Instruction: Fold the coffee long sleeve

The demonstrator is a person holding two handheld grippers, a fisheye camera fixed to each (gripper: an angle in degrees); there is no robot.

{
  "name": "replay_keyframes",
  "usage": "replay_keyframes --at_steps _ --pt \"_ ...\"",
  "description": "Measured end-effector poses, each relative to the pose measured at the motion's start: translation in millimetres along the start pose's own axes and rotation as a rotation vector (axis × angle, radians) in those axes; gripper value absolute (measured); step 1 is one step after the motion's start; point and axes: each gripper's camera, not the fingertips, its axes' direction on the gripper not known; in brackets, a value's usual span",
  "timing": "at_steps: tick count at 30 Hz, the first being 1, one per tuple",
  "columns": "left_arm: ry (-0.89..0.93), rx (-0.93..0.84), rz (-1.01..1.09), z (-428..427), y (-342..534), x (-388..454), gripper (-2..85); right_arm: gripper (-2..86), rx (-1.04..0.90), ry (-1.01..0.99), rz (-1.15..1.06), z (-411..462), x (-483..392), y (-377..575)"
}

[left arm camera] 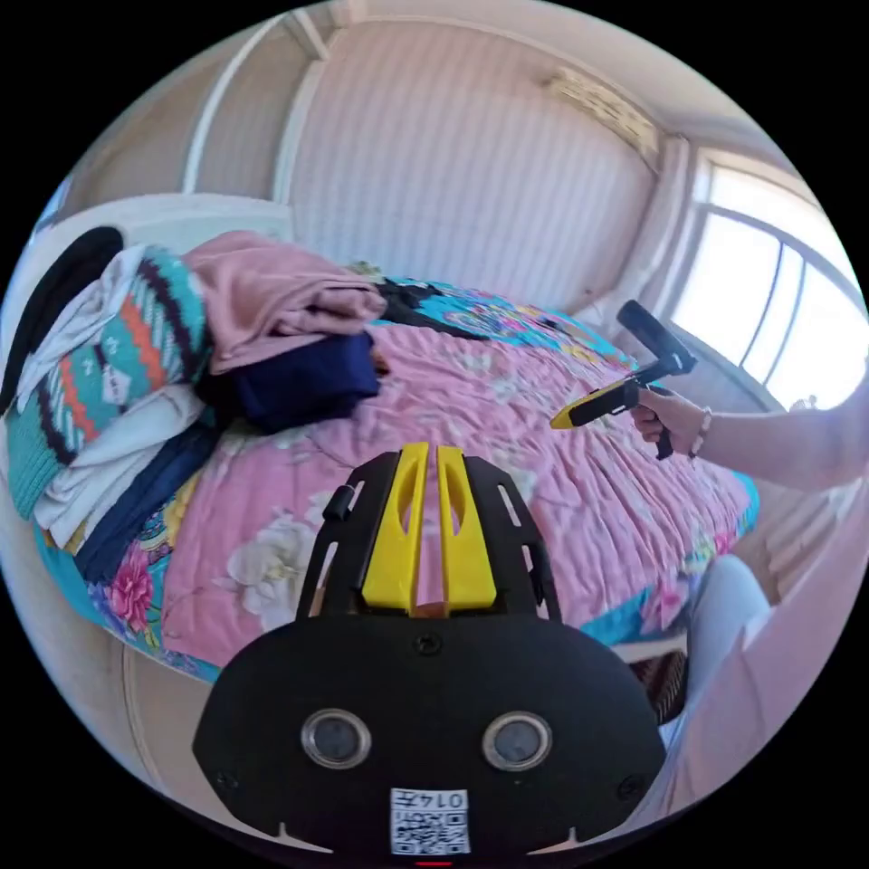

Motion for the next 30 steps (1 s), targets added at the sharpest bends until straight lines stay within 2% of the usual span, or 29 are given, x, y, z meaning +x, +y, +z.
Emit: replay_keyframes --at_steps 2,4,7,10,13,16,21,25,26,28,30 --pt "0.067 -0.023 0.095 6.4 5.1 46.5 -0.6 9.4 0.056 0.034 0.184 -37.5 56.4 90.3" --pt "0.201 -0.075 0.134 20.6 1.8 95.9 -0.8 9.4 0.204 0.092 0.421 -101.3 113.2 206.0" --pt "0.366 -0.136 0.141 49.0 -19.8 146.4 -0.9 9.6 0.418 0.213 0.619 -178.6 153.5 321.6" --pt "0.414 -0.181 0.28 86.8 -56.6 203.8 -0.9 9.8 0.569 0.336 0.688 -236.1 174.7 388.3" --pt "0.429 -0.177 0.402 129.5 -104.8 264.9 -0.5 10.4 0.63 0.378 0.687 -277.7 203.1 410.1" --pt "0.537 -0.17 0.463 181.7 -165.3 326.4 1.5 10.3 0.635 0.409 0.615 -315.4 236.5 399.2" --pt "0.513 -0.192 0.591 286.3 -263.7 437.2 5.8 9.7 0.682 0.467 0.585 -375.3 298.9 363.2" --pt "0.502 -0.259 0.588 379.8 -326.0 530.0 6.2 8.8 0.759 0.454 0.61 -407.8 352.0 340.4" --pt "0.486 -0.265 0.593 392.1 -332.4 542.7 6.3 8.2 0.756 0.473 0.607 -406.3 357.1 338.4" --pt "0.448 -0.292 0.592 438.2 -352.2 588.9 7.1 6.0 0.625 0.489 0.706 -393.1 385.6 329.8" --pt "0.454 -0.305 0.57 467.3 -361.9 619.2 8.5 4.6 0.662 0.53 0.697 -402.2 377.6 334.9"
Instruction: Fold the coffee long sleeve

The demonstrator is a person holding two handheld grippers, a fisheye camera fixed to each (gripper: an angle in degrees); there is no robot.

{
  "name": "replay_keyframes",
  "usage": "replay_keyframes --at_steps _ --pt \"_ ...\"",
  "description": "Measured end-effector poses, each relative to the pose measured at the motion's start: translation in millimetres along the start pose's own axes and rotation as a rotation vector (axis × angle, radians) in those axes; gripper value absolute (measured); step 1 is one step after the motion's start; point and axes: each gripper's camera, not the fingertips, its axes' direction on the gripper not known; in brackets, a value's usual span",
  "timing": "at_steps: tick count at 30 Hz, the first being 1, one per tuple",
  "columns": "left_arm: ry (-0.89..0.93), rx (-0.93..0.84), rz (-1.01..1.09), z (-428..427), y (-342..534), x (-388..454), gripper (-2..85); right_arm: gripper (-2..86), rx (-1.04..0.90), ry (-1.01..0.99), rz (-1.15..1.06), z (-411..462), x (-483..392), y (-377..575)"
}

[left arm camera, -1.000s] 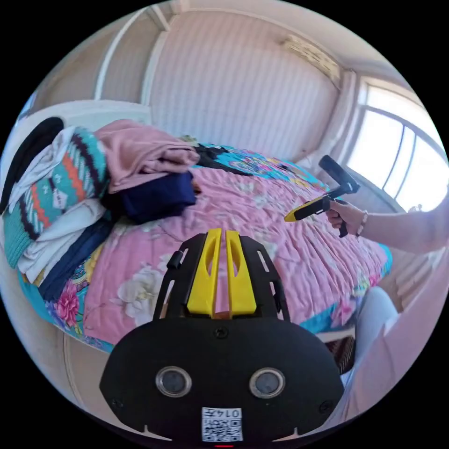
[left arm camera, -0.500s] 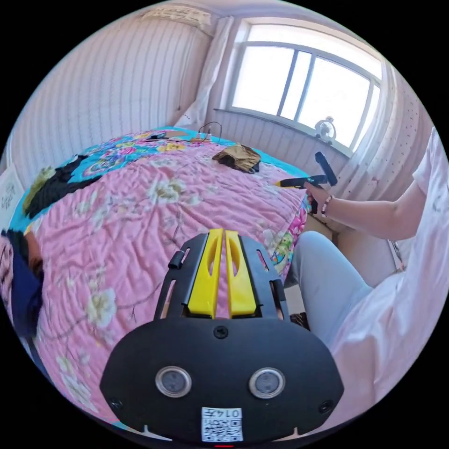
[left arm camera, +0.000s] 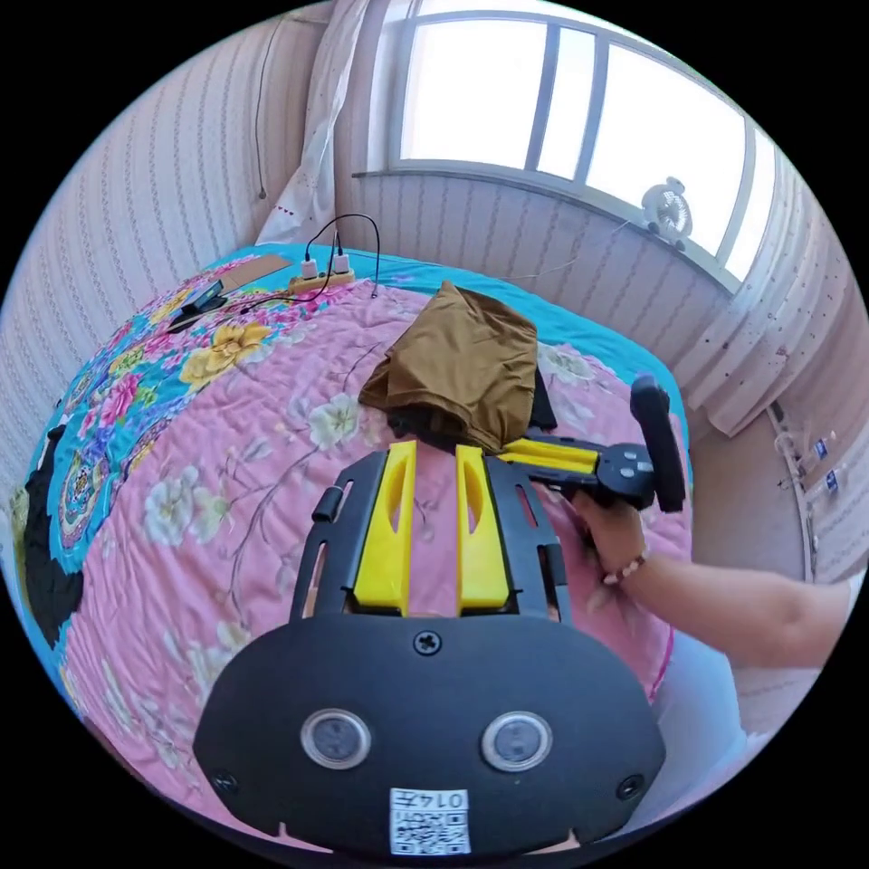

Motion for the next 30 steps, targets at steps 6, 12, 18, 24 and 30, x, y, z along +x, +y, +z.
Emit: replay_keyframes --at_steps 6,12,18,24,30 --pt "-0.045 -0.108 0.021 89.9 -67.5 23.9 9.2 2.0 0.036 0.064 -0.06 -35.8 -9.1 -8.6" --pt "-0.049 -0.152 0.039 78.3 -79.3 38.9 -0.1 1.0 0.049 -0.021 -0.039 -69.1 8.4 -19.3" --pt "-0.018 -0.111 0.15 -20.2 -37.9 82.3 -0.9 0.8 0.015 -0.26 -0.093 -139.2 -28.3 -7.3" --pt "0.053 -0.049 0.258 -144.0 94.0 120.8 -1.0 0.7 -0.129 -0.528 -0.244 -294.0 -157.7 139.5" --pt "0.293 -0.086 0.084 -186.8 257.4 195.2 -1.0 0.5 -0.469 -0.605 -0.241 -369.8 -207.0 277.8"
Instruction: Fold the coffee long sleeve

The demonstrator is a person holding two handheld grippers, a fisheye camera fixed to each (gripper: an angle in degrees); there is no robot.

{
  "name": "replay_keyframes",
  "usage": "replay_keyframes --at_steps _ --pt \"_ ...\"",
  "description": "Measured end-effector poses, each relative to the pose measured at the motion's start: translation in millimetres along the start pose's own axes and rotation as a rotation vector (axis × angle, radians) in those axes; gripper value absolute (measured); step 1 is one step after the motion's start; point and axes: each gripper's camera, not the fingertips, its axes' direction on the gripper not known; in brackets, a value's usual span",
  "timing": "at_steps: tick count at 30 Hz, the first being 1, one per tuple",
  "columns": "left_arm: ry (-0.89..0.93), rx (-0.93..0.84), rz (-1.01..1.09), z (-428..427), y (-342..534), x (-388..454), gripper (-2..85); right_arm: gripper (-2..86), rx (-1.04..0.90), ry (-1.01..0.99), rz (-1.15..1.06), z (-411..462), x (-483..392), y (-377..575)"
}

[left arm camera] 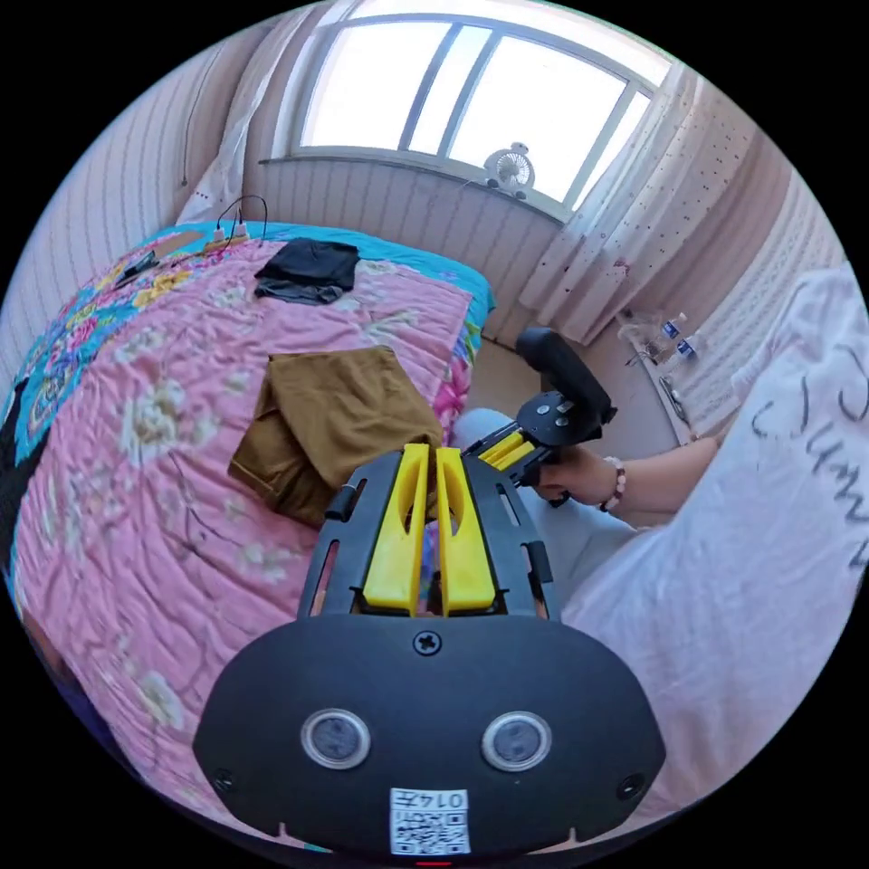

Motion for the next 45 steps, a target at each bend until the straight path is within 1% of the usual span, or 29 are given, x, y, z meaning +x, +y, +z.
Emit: replay_keyframes --at_steps 2,4,6,8,10,11,12,13,15,17,18,19,21,24,27,30,32,33,35,37,38,39,40,41,42,43,45 --pt "-0.065 -0.045 -0.02 10.8 22.8 19.7 -1.0 0.5 0.009 -0.082 0.028 -22.1 2.1 9.7" --pt "-0.163 -0.053 0.022 18.6 35.8 41.1 -1.0 1.1 0.066 -0.129 0.089 -58.0 16.1 9.6" --pt "-0.167 -0.052 0.065 21.4 36.5 51.5 -1.0 2.4 0.123 -0.13 0.096 -81.0 18.7 3.1" --pt "-0.164 -0.039 0.114 22.0 34.3 60.8 -1.0 6.4 0.128 -0.109 0.097 -87.3 13.0 -12.1" --pt "-0.192 -0.031 0.192 26.8 32.0 74.8 -1.0 11.1 0.05 -0.123 0.064 -66.6 -3.3 -39.4" --pt "-0.198 -0.031 0.214 29.5 31.8 78.4 -1.0 11.8 0.019 -0.13 0.048 -57.9 -8.1 -46.3" --pt "-0.204 -0.038 0.266 35.6 31.0 86.9 -1.0 12.9 -0.055 -0.111 0.019 -37.5 -16.5 -59.1" --pt "-0.213 -0.043 0.326 40.5 30.1 96.4 -1.0 13.7 -0.143 -0.046 0.007 -14.6 -20.9 -69.6" --pt "-0.234 -0.065 0.38 46.3 30.6 107.0 -1.0 14.9 -0.229 0.05 0.024 10.7 -17.0 -79.1" --pt "-0.253 -0.066 0.387 48.8 36.3 110.6 -1.0 13.3 -0.259 0.092 0.062 19.2 -5.3 -81.0" --pt "-0.27 -0.049 0.393 44.8 42.4 111.2 -1.0 7.7 -0.259 0.108 0.081 18.4 2.5 -78.5" --pt "-0.278 -0.039 0.374 38.5 48.4 108.9 -0.9 3.8 -0.236 0.098 0.089 12.2 9.4 -73.9" --pt "-0.287 -0.014 0.307 26.5 58.4 100.0 -0.9 1.4 -0.191 0.062 0.123 -0.6 22.1 -64.3" --pt "-0.249 0.037 0.176 2.0 75.8 79.1 -0.8 0.3 -0.159 0.059 0.185 -16.5 44.4 -46.8" --pt "-0.23 0.082 0.053 -19.4 95.1 56.8 -0.7 0.0 -0.168 0.15 0.237 -24.9 60.9 -30.4" --pt "-0.327 0.073 -0.097 -26.3 114.7 26.5 0.4 0.0 -0.136 0.139 0.264 -34.2 69.3 -17.6" --pt "-0.376 0.054 -0.195 -24.6 122.2 3.6 4.7 0.3 -0.105 0.128 0.255 -37.0 68.1 -17.3" --pt "-0.39 0.035 -0.265 -21.0 125.3 -12.8 6.5 0.5 -0.091 0.123 0.239 -36.4 64.6 -23.5" --pt "-0.352 0.01 -0.384 -13.1 128.0 -37.7 8.8 1.4 -0.062 0.09 0.196 -32.9 55.6 -43.8" --pt "-0.27 -0.004 -0.533 -2.3 127.4 -63.9 11.0 5.8 -0.026 0.054 0.119 -22.7 36.8 -88.8" --pt "-0.252 -0.008 -0.562 0.7 127.8 -69.1 10.9 7.5 -0.021 0.068 0.099 -19.1 31.3 -102.2" --pt "-0.228 -0.034 -0.599 6.9 129.6 -77.4 10.7 10.4 -0.008 0.124 0.064 -11.3 20.7 -129.6" --pt "-0.235 -0.052 -0.612 8.4 132.0 -81.8 9.4 12.8 0.002 0.188 0.032 -2.7 12.9 -156.3" --pt "-0.235 -0.055 -0.609 7.2 133.0 -82.6 8.7 13.3 0.007 0.218 0.019 1.9 10.9 -168.9" --pt "-0.209 -0.057 -0.589 1.6 134.4 -82.6 4.7 14.4 0.011 0.279 0.016 11.5 12.3 -192.3" --pt "-0.155 -0.046 -0.568 -7.1 135.4 -80.7 1.9 14.8 0.003 0.332 0.048 21.1 21.0 -212.6" --pt "-0.162 -0.025 -0.535 -24.7 138.0 -73.6 -0.1 13.6 -0.055 0.357 0.083 38.1 41.6 -234.8"
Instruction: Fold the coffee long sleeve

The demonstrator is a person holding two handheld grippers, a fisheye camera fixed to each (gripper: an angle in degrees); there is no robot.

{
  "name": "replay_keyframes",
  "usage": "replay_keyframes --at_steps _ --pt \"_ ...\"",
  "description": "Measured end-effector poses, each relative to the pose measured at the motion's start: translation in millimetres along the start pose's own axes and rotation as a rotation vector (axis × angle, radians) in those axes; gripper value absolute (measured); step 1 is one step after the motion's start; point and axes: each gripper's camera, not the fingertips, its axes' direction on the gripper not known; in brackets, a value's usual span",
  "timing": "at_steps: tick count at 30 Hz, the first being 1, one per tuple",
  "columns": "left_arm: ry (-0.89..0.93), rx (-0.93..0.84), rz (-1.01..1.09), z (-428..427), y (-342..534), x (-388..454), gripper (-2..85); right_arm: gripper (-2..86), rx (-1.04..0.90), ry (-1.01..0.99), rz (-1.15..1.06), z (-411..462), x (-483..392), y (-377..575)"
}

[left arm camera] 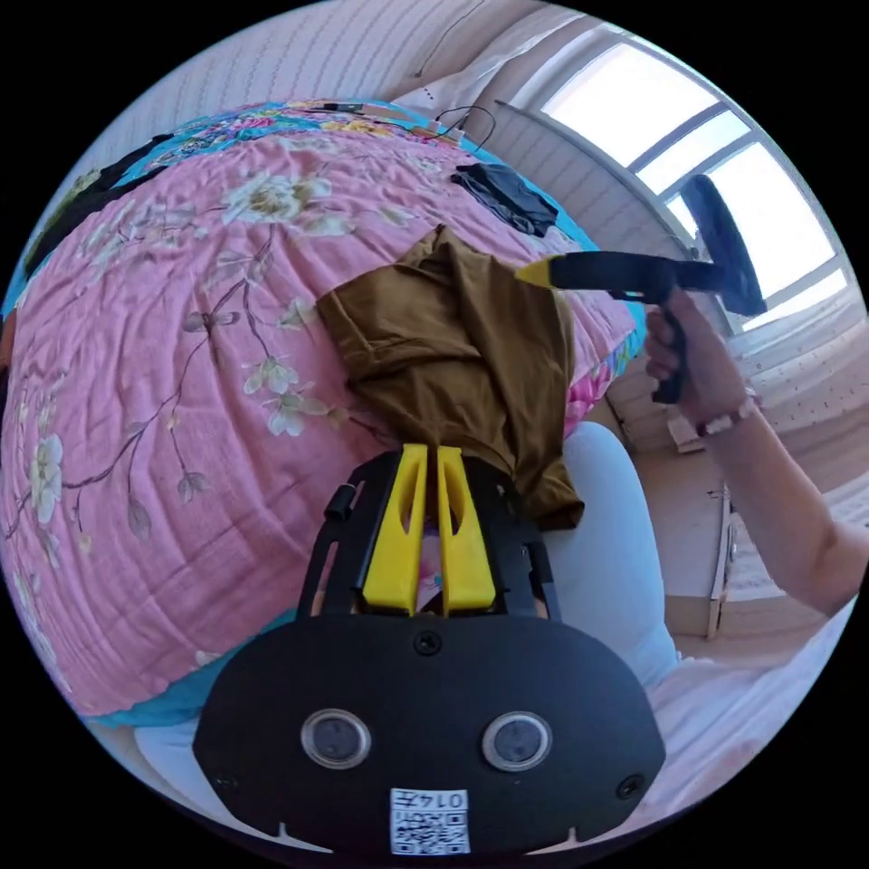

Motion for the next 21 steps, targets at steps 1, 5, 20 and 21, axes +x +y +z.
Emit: replay_keyframes --at_steps 1,5,20,21 --pt "0.001 0.032 0.03 -13.8 5.1 1.5 -0.5 11.1 -0.067 -0.008 0.027 18.4 10.7 -9.3" --pt "0.002 0.124 0.06 -56.4 17.4 -5.9 -0.9 2.1 -0.063 -0.185 0.021 15.5 24.4 -0.1" --pt "-0.308 0.472 0.195 -293.2 -56.8 -74.6 -0.9 -0.2 0.187 -0.577 -0.505 -108.6 -173.6 100.3" --pt "-0.307 0.457 0.223 -301.7 -65.1 -77.6 -0.9 -0.1 0.202 -0.573 -0.532 -103.9 -198.2 103.3"
